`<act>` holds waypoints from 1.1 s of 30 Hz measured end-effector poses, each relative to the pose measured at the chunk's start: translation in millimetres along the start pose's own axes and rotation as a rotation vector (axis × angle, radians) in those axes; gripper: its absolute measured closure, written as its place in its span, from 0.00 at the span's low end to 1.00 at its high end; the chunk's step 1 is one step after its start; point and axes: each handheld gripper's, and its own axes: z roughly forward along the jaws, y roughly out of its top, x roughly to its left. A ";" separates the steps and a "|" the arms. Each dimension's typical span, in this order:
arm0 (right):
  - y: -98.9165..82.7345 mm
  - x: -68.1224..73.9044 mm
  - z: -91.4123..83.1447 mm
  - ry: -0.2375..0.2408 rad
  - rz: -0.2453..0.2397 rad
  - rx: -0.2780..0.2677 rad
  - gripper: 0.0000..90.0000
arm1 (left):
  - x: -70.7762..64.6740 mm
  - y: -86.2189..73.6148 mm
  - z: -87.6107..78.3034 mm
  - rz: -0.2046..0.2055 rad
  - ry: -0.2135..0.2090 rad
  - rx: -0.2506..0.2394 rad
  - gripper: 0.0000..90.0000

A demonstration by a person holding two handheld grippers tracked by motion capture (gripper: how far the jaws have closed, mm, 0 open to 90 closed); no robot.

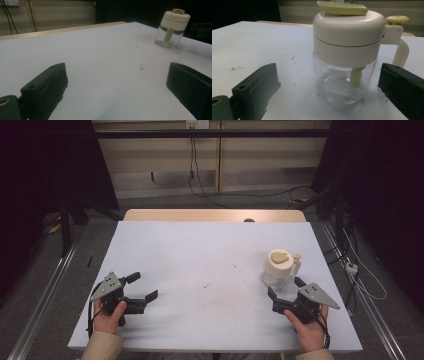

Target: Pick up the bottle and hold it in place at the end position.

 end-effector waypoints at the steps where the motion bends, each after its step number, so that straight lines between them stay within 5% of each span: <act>1: 1.2 -0.9 1.6 -0.008 -0.002 -0.003 0.03 | -0.1 -0.1 -0.3 0.000 0.000 0.000 0.03; 33: 11.2 -9.2 47.8 -0.095 0.028 0.027 0.03 | -2.5 -0.8 1.2 -0.012 -0.019 0.001 0.04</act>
